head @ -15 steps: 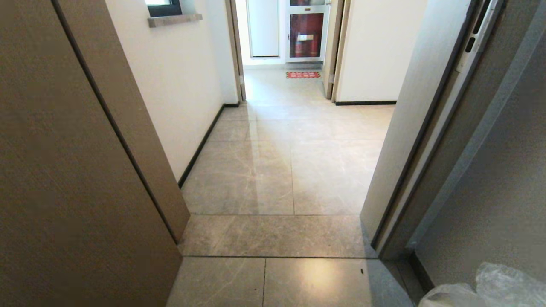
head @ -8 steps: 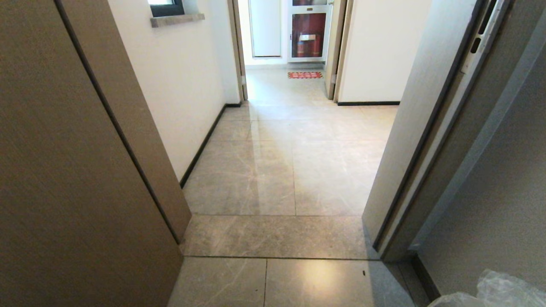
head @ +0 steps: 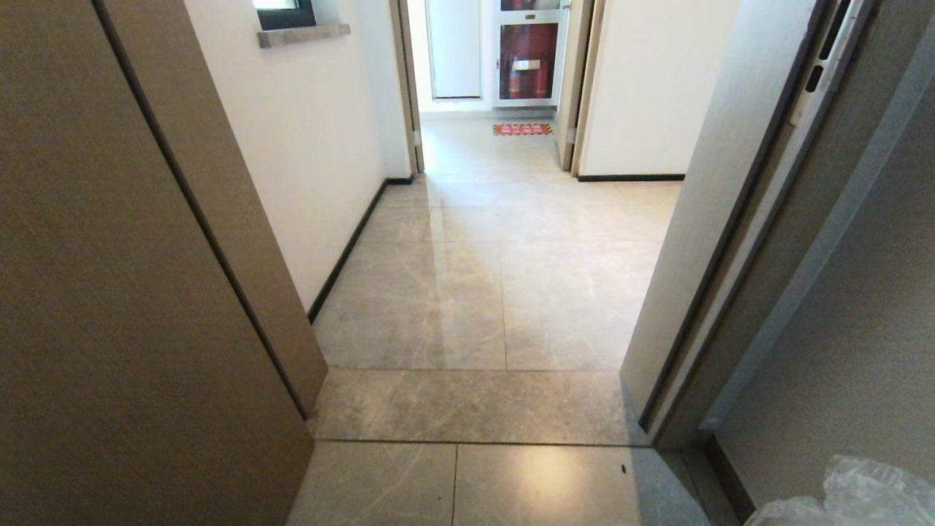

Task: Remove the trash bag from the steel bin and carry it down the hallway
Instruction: Put the trash bag at the door

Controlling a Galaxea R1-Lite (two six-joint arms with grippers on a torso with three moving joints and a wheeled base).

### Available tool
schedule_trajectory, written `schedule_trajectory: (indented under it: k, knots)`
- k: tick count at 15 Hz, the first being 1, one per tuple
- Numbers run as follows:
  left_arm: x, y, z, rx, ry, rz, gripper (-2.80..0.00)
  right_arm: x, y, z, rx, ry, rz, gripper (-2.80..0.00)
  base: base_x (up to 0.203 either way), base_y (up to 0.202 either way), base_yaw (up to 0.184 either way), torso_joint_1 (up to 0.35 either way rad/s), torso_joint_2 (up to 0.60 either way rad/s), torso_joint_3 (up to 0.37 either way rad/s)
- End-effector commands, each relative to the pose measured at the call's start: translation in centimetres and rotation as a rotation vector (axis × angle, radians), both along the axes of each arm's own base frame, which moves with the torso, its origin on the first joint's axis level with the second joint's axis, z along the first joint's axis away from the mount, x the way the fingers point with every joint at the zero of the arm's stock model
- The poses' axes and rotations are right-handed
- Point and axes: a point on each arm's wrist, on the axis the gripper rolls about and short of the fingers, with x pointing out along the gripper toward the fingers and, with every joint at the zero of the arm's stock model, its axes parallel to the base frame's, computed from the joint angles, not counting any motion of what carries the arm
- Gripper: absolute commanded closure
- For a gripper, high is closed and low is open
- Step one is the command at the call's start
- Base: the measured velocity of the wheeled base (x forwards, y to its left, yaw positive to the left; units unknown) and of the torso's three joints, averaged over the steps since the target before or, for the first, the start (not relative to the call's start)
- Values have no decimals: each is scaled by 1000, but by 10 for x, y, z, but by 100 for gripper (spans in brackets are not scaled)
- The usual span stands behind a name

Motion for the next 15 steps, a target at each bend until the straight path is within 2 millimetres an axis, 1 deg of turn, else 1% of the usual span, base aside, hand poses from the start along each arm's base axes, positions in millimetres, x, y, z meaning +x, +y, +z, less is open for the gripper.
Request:
schedule_trajectory:
  k: [1,15]
  knots:
    - [0,0,0,0,0,0,0,0,0,0,0,3,0,0,106,0,2,2,5,4]
    - [0,0,0,0,0,0,0,0,0,0,0,3,1,0,192,0,1,3,3,3]
